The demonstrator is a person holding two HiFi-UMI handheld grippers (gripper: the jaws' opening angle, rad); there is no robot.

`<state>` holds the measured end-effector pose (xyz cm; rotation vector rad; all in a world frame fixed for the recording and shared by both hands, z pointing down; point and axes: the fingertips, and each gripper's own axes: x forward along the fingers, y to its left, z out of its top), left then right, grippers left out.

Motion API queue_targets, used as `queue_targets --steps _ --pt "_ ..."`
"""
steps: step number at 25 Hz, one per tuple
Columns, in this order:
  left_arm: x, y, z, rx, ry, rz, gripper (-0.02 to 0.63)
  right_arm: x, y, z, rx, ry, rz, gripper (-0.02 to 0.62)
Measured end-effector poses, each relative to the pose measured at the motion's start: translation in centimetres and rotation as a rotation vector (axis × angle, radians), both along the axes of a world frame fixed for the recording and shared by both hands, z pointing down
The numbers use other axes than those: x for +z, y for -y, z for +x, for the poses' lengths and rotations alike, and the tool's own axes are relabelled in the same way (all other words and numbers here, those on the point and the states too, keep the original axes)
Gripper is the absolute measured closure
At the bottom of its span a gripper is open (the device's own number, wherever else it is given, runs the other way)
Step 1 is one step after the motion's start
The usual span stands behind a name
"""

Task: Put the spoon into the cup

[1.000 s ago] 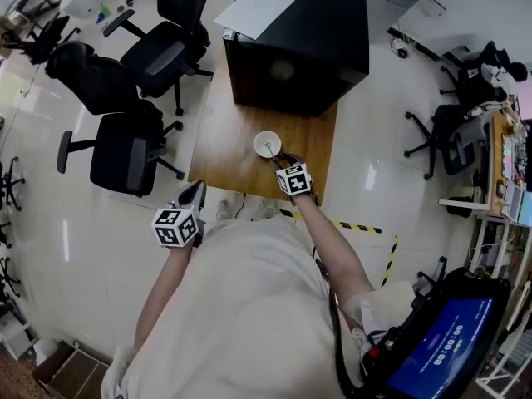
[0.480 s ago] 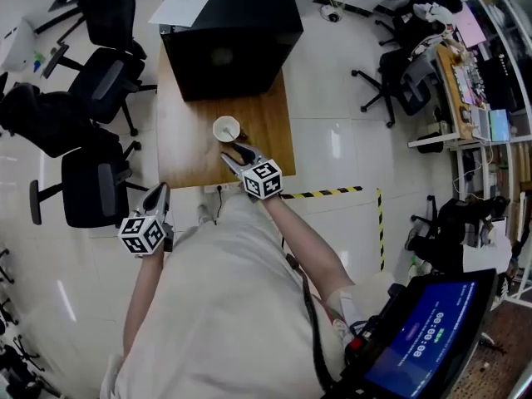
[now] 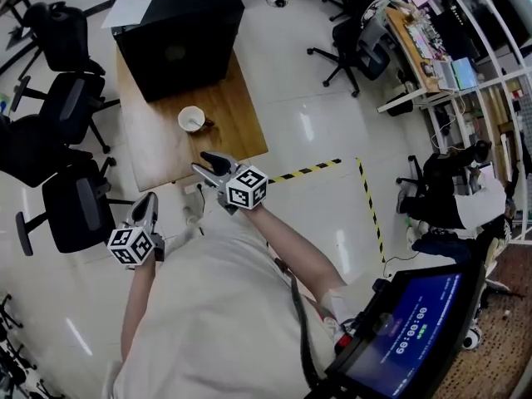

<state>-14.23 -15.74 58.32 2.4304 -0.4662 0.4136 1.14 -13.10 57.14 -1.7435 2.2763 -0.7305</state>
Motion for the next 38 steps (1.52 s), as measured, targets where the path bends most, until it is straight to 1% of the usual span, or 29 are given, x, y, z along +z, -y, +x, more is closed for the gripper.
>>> queue_targets --steps 2,4,9,12,14,16,17,19,21,22,23,24,27,29,30,31,32,35,36,37,38 --pt "-0.2 -0.8 0.3 0.006 -0.015 -0.008 0.606 -0.5 -1.0 -0.2 0.0 0.016 0.013 0.411" --pt "-0.7 -1.9 0.3 0.009 -0.039 -0.008 0.606 -1.0 -2.1 -0.9 -0.024 0.013 0.027 0.411" --pt "-2.3 -5.5 1.1 -0.019 -0.14 -0.037 0.603 -2.0 -6.4 -3.9 -0.174 -0.113 0.063 0.411" --pt "-2.8 -8.4 2.1 -0.043 -0.166 -0.055 0.604 -2.8 -9.6 -4.1 -0.202 -0.138 0.081 0.411" --pt "-3.0 -11.1 2.7 -0.06 -0.166 -0.076 0.604 -3.2 -12.7 -3.5 -0.184 -0.189 0.086 0.413" --pt "-3.6 -14.2 3.2 -0.069 -0.172 -0.084 0.606 -3.4 -16.3 -2.2 -0.148 -0.24 0.085 0.437" --pt "-3.9 -15.7 3.5 -0.071 -0.177 -0.08 0.606 -3.2 -18.1 -1.3 -0.13 -0.24 0.081 0.437" --pt "-4.1 -18.7 3.9 -0.073 -0.185 -0.073 0.605 -2.3 -21.5 0.5 -0.094 -0.205 0.064 0.437" --pt "-4.0 -21.3 4.1 -0.084 -0.193 -0.087 0.605 -1.3 -24.6 2.4 -0.054 -0.19 0.047 0.437" --pt "-3.9 -22.5 4.0 -0.092 -0.195 -0.098 0.605 -1.1 -26.2 3.1 -0.029 -0.203 0.047 0.448" --pt "-3.6 -23.6 3.8 -0.098 -0.191 -0.106 0.604 -1.1 -27.6 3.9 -0.002 -0.222 0.053 0.486" --pt "-3.3 -24.4 3.6 -0.104 -0.179 -0.109 0.604 -1.2 -28.9 4.6 0.024 -0.241 0.062 0.51" --pt "-2.6 -25.8 3.3 -0.117 -0.135 -0.089 0.604 -1.7 -31.4 5.9 0.069 -0.259 0.083 0.514" --pt "-2.8 -26.4 3.5 -0.132 -0.15 -0.093 0.603 -2.0 -32.4 6.0 0.068 -0.247 0.094 0.514" --pt "-3.2 -26.5 3.8 -0.142 -0.178 -0.108 0.603 -2.3 -32.7 5.8 0.057 -0.237 0.102 0.514" --pt "-3.9 -26.6 4.0 -0.153 -0.222 -0.133 0.602 -2.7 -32.8 5.6 0.042 -0.227 0.113 0.514" --pt "-4.9 -26.5 4.3 -0.164 -0.277 -0.165 0.573 -3.1 -32.9 5.2 0.025 -0.217 0.127 0.514" --pt "-7.9 -26.3 4.5 -0.199 -0.427 -0.266 0.532 -4.7 -32.6 3.3 -0.054 -0.169 0.165 0.514" --pt "-8.6 -26.4 4.4 -0.213 -0.477 -0.306 0.499 -5.1 -32.6 2.3 -0.095 -0.146 0.172 0.514" --pt "-9.5 -26.6 4.3 -0.222 -0.539 -0.342 0.423 -5.5 -32.7 1.2 -0.141 -0.126 0.177 0.514" --pt "-10.4 -26.7 4.2 -0.225 -0.608 -0.37 0.325 -5.9 -32.7 0.1 -0.184 -0.111 0.182 0.514"
